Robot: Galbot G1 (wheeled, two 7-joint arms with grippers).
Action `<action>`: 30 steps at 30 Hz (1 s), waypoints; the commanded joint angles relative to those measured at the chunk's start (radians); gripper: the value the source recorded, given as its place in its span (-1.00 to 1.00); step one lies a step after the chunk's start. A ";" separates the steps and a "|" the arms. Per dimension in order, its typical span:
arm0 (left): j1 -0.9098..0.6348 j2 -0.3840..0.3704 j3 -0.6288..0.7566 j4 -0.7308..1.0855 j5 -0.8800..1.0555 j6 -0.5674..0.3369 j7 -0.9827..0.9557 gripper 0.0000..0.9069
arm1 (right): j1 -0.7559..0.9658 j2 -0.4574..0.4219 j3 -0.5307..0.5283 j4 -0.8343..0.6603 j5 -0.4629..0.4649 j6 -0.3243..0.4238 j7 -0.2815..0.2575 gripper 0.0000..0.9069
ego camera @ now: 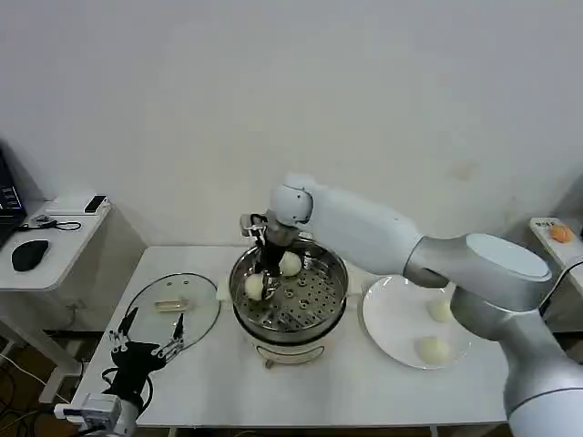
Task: Take steamed baozi put them in steamer then cover it.
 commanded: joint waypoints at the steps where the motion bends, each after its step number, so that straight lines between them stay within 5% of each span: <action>1: 0.003 0.001 0.002 0.000 0.001 0.000 -0.001 1.00 | -0.018 0.021 -0.001 -0.012 -0.006 0.003 0.009 1.00; 10: 0.004 0.005 0.000 -0.005 0.001 0.001 0.000 1.00 | -0.010 -0.006 0.013 0.018 -0.009 -0.008 0.024 1.00; 15: 0.004 0.004 0.002 -0.012 0.000 0.002 0.002 1.00 | 0.023 -0.093 0.045 0.117 -0.012 0.003 0.006 1.00; 22: 0.006 0.008 0.000 -0.019 0.001 0.004 0.010 1.00 | 0.107 -0.385 0.075 0.338 -0.004 0.043 -0.067 1.00; 30: 0.014 0.006 0.014 -0.009 0.008 0.003 0.011 1.00 | 0.106 -0.687 0.118 0.510 -0.030 0.075 -0.093 1.00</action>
